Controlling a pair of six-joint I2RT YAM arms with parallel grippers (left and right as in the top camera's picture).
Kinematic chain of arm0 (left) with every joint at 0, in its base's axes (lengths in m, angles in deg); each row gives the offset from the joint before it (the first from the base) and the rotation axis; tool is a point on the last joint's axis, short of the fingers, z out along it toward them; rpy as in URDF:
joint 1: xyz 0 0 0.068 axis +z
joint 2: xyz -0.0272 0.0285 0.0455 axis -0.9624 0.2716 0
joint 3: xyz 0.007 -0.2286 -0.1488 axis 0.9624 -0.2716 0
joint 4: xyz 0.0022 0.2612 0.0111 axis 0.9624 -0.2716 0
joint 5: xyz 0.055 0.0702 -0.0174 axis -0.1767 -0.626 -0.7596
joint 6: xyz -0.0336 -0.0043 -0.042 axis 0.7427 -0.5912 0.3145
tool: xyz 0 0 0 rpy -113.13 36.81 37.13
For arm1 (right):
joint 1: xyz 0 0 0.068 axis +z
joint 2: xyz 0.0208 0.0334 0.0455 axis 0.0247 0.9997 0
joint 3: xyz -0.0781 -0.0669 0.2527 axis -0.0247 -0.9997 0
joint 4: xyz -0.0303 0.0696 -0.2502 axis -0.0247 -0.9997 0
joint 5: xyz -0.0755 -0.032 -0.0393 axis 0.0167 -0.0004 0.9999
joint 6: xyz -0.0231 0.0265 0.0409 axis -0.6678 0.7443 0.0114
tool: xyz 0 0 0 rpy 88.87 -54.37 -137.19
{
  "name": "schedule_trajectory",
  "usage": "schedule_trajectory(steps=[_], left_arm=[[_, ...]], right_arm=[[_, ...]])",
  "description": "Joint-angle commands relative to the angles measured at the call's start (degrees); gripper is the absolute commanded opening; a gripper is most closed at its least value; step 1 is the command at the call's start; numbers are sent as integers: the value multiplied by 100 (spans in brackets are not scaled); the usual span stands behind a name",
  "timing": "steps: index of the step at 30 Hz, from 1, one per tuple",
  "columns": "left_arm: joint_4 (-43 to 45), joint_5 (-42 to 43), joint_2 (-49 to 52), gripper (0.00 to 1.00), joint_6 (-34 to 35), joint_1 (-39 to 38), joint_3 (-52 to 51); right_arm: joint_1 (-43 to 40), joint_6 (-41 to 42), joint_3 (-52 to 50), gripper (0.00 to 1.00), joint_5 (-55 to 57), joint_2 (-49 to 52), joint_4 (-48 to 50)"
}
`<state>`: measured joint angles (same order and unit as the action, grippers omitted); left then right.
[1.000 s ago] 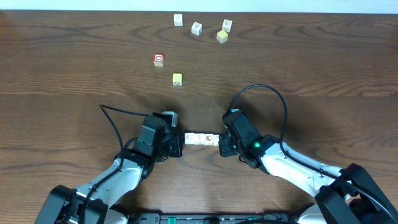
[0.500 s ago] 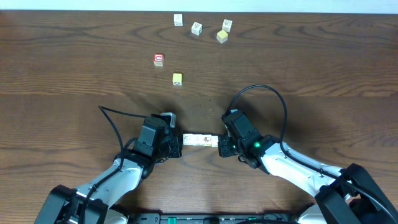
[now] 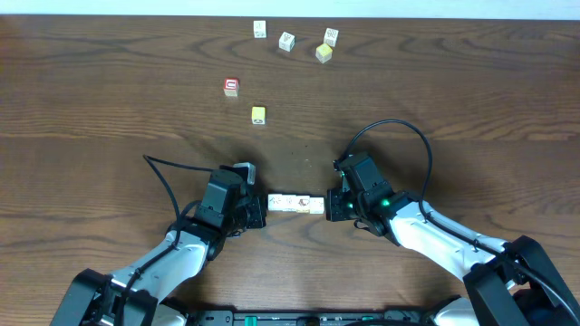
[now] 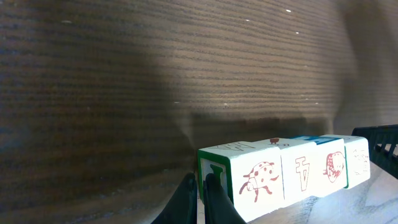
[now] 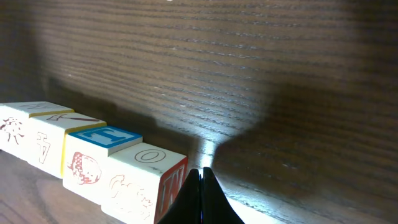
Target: Lift 4 blocks
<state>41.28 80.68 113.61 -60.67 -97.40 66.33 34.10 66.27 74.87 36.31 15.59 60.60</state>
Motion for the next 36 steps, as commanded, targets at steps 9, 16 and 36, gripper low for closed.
schedule_trajectory(steps=[9, 16, 36], left_arm=[[-138, 72, 22, 7, 225, -26, 11], [-140, 76, 22, 7, 245, -28, 11], [-205, 297, 22, 7, -195, -26, 11]], right_arm=[[-24, 210, 7, 1, -70, 39, -83], [-24, 391, 7, 1, -219, 39, -94], [-24, 511, -37, 1, -455, 39, -229]])
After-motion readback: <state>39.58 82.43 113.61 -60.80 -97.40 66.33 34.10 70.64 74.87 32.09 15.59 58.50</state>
